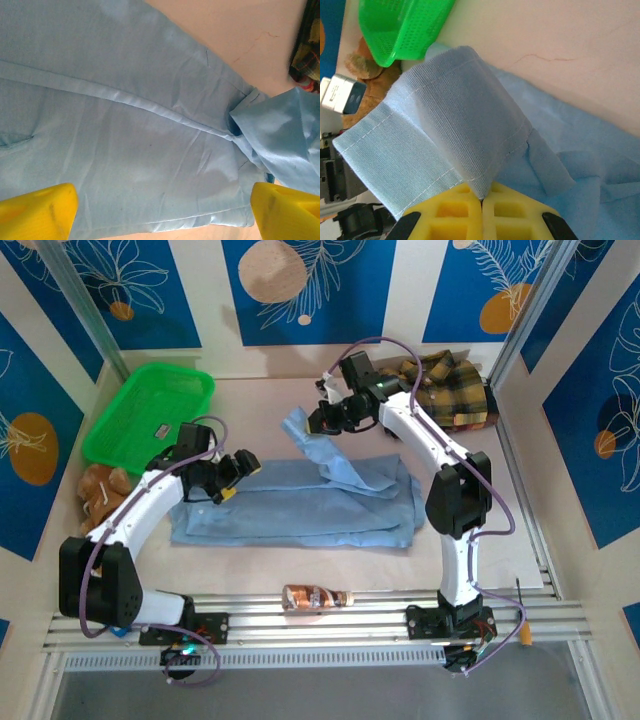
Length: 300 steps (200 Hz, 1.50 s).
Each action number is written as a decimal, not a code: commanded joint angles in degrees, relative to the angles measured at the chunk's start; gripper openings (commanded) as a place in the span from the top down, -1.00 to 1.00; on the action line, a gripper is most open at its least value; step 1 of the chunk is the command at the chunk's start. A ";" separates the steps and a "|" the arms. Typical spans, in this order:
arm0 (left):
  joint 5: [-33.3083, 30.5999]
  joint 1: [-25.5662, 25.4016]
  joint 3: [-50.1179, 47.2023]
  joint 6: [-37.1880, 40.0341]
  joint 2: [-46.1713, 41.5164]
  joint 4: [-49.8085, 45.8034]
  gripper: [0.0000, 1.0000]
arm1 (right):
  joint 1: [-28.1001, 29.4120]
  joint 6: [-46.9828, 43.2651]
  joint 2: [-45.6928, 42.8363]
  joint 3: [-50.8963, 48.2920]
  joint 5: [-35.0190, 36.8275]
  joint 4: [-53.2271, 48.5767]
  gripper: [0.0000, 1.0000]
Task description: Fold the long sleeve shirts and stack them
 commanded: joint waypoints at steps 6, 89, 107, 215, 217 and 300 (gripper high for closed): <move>1.31 -0.17 -0.56 -2.05 -2.78 2.35 -0.78 | 2.17 -0.45 -0.57 -0.87 -5.24 -1.55 1.00; 1.42 -0.06 -1.87 -0.15 -5.98 1.95 -0.79 | 6.90 2.23 0.47 -7.86 -4.81 0.26 1.00; 1.33 -0.07 -2.11 -0.17 -5.91 2.55 -0.79 | 5.94 2.52 1.09 -6.81 -4.85 0.26 1.00; -0.52 -4.54 -1.93 1.88 -3.00 6.16 -0.79 | -8.82 -2.95 18.06 27.35 0.50 -9.67 0.98; -0.58 -4.72 -2.09 1.70 -2.94 6.35 -0.79 | -9.08 -2.78 18.71 28.24 0.09 -9.75 0.98; -5.72 -6.59 1.65 1.43 0.34 3.52 -0.79 | -8.45 0.65 19.51 26.02 -18.74 -9.87 0.97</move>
